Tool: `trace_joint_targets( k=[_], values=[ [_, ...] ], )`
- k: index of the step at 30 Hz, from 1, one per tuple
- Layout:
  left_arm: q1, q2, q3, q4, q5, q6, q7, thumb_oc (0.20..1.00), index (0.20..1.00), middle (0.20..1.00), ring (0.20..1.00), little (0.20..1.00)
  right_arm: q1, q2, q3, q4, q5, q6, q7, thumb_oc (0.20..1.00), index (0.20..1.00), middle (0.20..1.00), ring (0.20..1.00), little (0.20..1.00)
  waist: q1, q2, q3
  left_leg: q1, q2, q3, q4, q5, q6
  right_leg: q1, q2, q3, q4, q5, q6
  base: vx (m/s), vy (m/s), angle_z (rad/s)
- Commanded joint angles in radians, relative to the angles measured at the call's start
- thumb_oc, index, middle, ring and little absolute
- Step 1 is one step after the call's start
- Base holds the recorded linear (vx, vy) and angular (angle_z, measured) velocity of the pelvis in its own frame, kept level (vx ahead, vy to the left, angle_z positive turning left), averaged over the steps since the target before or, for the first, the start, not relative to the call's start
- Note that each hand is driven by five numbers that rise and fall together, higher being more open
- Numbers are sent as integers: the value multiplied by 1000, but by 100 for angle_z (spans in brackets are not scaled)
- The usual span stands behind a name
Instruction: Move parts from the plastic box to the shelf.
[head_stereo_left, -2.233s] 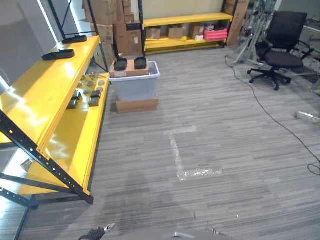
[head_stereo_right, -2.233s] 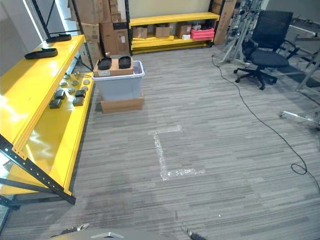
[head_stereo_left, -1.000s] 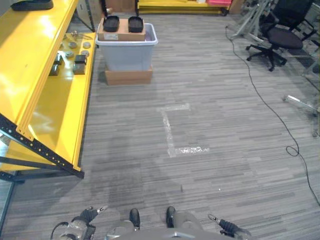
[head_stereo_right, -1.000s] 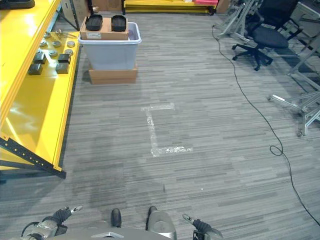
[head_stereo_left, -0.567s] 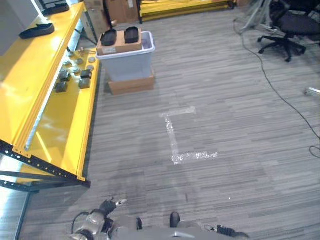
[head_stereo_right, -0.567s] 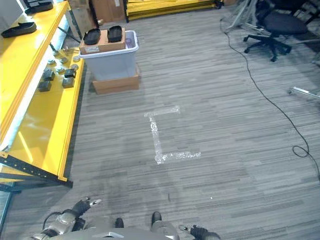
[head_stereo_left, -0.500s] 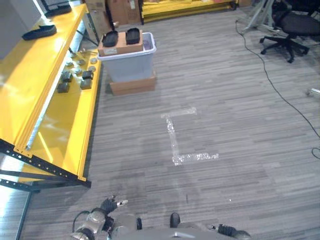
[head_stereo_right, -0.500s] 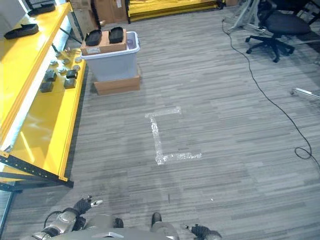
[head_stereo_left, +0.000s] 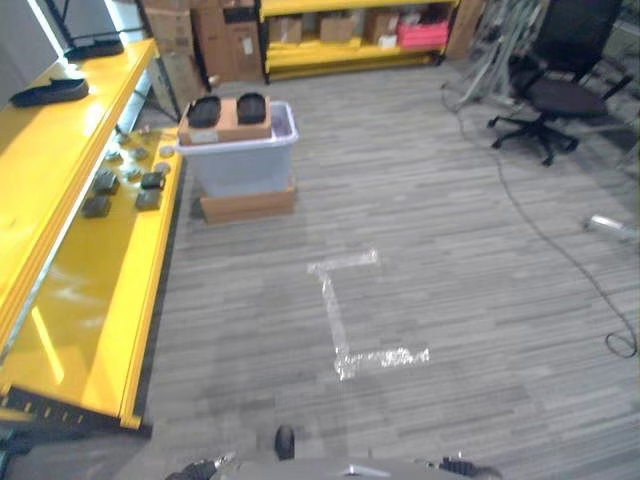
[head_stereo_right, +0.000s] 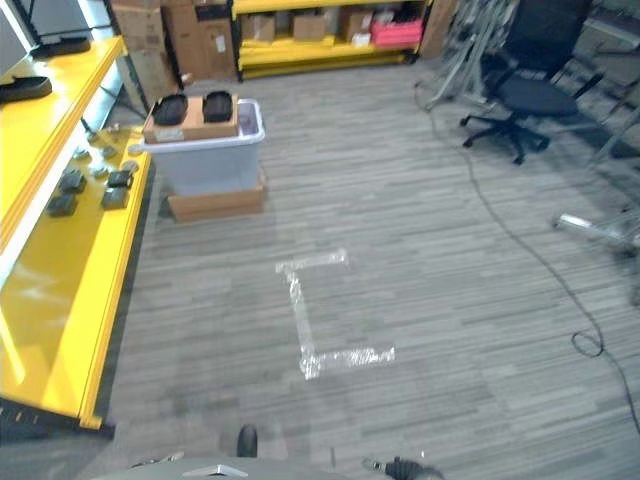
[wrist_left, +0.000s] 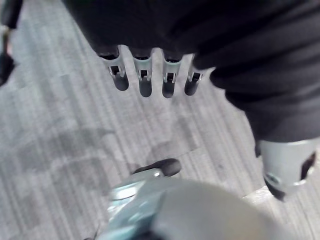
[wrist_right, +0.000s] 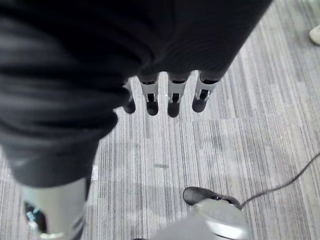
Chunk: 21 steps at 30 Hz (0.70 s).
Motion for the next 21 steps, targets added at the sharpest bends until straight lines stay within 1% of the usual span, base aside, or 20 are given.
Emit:
trace_joint_targets(
  k=[1, 2, 3, 4, 5, 6, 7, 8, 9, 10, 11, 12, 13, 15, 16, 17, 18, 19, 20, 21],
  values=[
    [-79, 47, 11, -29, 5, -4, 27, 1000, 1000, 1000, 1000, 1000, -45, 11, 7, 3, -28, -1, -11, 1000, 1000, 1000, 1000, 1000, -5, -33, 58, -23, -11, -19, 155, -144, -9, -45, -76, 62, 5, 301, 63, 233, 67, 14],
    [-80, 47, 11, -29, 5, -4, 27, 1000, 1000, 1000, 1000, 1000, -45, 11, 7, 3, -28, -1, -11, 1000, 1000, 1000, 1000, 1000, -5, -35, 59, -22, -13, -19, 155, -145, -9, -45, -77, 62, 9, 298, 63, 323, 48, 22],
    [-94, 55, 7, -31, 9, -4, 31, 1000, 1000, 1000, 1000, 1000, -46, 11, 0, -6, -13, -2, -8, 1000, 1000, 1000, 1000, 1000, -22, -26, 64, 15, -3, -25, 145, -165, -9, -118, -71, 28, -24, 257, 49, 371, 17, 29],
    [-101, 57, 5, -34, 5, -4, 32, 1000, 1000, 1000, 1000, 1000, -43, 10, 0, -5, -13, -2, -4, 1000, 1000, 1000, 1000, 1000, -29, -26, 62, 37, -3, -32, 139, -177, -13, -139, -66, 12, -71, 230, 44, 371, 19, 17],
    [-101, 57, 5, -34, 5, -4, 32, 1000, 1000, 1000, 1000, 1000, -43, 10, 0, -5, -13, -2, -4, 1000, 1000, 1000, 1000, 1000, -29, -26, 62, 37, -3, -32, 139, -177, -13, -139, -66, 12, -71, 230, 44, 458, -108, 9],
    [-111, 60, 13, -34, -4, -9, 32, 1000, 1000, 1000, 1000, 1000, -36, 7, 6, 5, -29, 0, -7, 1000, 1000, 1000, 1000, 1000, -44, -41, 61, 93, -14, -44, 119, -217, -30, -143, -78, -40, -298, 224, 42, 484, -154, 8],
    [-118, 57, 14, -35, -9, -12, 35, 1000, 1000, 1000, 1000, 1000, -34, 5, 5, 12, -30, 2, -8, 1000, 1000, 1000, 1000, 1000, -52, -49, 54, 116, -18, -52, 108, -229, -39, -151, -79, -39, -386, 239, 48, 632, -205, 12],
    [-119, 52, 15, -35, -11, -14, 34, 1000, 1000, 1000, 1000, 1000, -29, 2, 3, 17, -28, 3, -8, 1000, 1000, 1000, 1000, 1000, -61, -48, 53, 142, -9, -55, 99, -243, -48, -142, -69, -35, -455, 253, 52, 475, -170, 15],
    [-122, 53, 12, -38, 3, -20, 30, 1000, 1000, 1000, 1000, 1000, -23, -7, -2, 22, -30, 7, -13, 1000, 1000, 1000, 1000, 1000, -78, -50, 46, 160, 1, -59, 102, -252, -55, -149, -56, 3, -478, 261, 52, 430, -179, 11],
    [-116, 45, 13, -30, 2, -17, 30, 1000, 1000, 1000, 1000, 1000, -13, -3, -8, 28, -28, 7, -4, 1000, 1000, 1000, 1000, 1000, -69, -47, 34, 155, 5, -66, 134, -249, -63, -123, -56, -9, -446, 239, 44, 399, -201, 31],
    [-105, 40, 11, -34, 3, -18, 29, 1000, 1000, 1000, 1000, 1000, -14, -5, -5, 34, -30, 10, -1, 1000, 1000, 1000, 1000, 1000, -65, -48, 31, 151, 15, -49, 175, -243, -74, -101, -52, -19, -451, 231, 32, 383, -207, 53],
    [-94, 33, 7, -35, 9, -17, 30, 1000, 1000, 1000, 1000, 1000, -8, -6, 3, 37, -34, 9, 3, 1000, 1000, 1000, 1000, 1000, -64, -43, 22, 131, 22, -48, 274, -204, -93, -79, -37, -10, -444, 209, 5, 360, -193, 46],
    [-85, 29, 9, -39, 2, -16, 29, 1000, 1000, 1000, 1000, 1000, -6, -14, -4, 36, -35, 7, 3, 1000, 1000, 1000, 1000, 1000, -55, -43, 26, 95, 17, -47, 368, -153, -109, -57, -38, -16, -443, 197, -7, 334, -177, 35],
    [-74, 21, 12, -42, -10, -14, 25, 1000, 1000, 1000, 1000, 1000, -9, -26, 1, 28, -32, 8, 2, 1000, 1000, 1000, 1000, 1000, -35, -59, 46, -7, -30, -89, 604, -95, -125, -14, -49, 0, -460, 193, -29, 334, -207, 5],
    [-71, 17, 15, -39, -14, -14, 27, 1000, 1000, 1000, 1000, 1000, -20, -43, 1, 15, -24, 6, 1, 1000, 1000, 1000, 1000, 1000, -9, -85, 71, -113, -44, -58, 715, -81, -131, 38, -68, 7, -491, 187, -38, 296, -187, -10],
    [-72, 17, 15, -39, -14, -14, 27, 1000, 1000, 1000, 1000, 1000, -20, -44, 1, 15, -24, 6, 1, 1000, 1000, 1000, 1000, 1000, -8, -81, 74, -114, -40, -58, 722, -87, -131, 40, -64, 8, -490, 187, -38, 313, -179, -21],
    [-69, 16, 14, -37, -17, -14, 26, 1000, 1000, 1000, 1000, 1000, -28, -48, -5, 16, -14, 7, 2, 1000, 1000, 1000, 1000, 1000, 1, -89, 76, -161, -28, -30, 686, -93, -124, 61, -73, 6, -507, 181, -38, 393, -70, -30],
    [-52, 9, 14, -33, -19, -14, 20, 1000, 1000, 1000, 1000, 1000, -25, -56, -17, 17, 22, 7, 19, 1000, 1000, 1000, 1000, 1000, 26, -75, 75, -209, -10, 1, 514, -113, -110, 111, -68, -2, -553, 163, -33, 401, -73, -13],
    [-51, 9, 14, -33, -19, -15, 20, 1000, 1000, 1000, 1000, 1000, -24, -57, -17, 17, 23, 7, 20, 1000, 1000, 1000, 1000, 1000, 29, -75, 80, -198, -10, 4, 510, -115, -110, 120, -70, 0, -556, 163, -32, 415, -8, 5],
    [-45, 7, 10, -32, -14, -14, 20, 1000, 1000, 1000, 1000, 1000, -27, -60, -15, 13, 24, 2, 18, 1000, 1000, 1000, 1000, 1000, 43, -66, 81, -200, -21, 0, 412, -120, -105, 143, -67, -2, -571, 154, -26, 131, 16, 8]
  ],
)
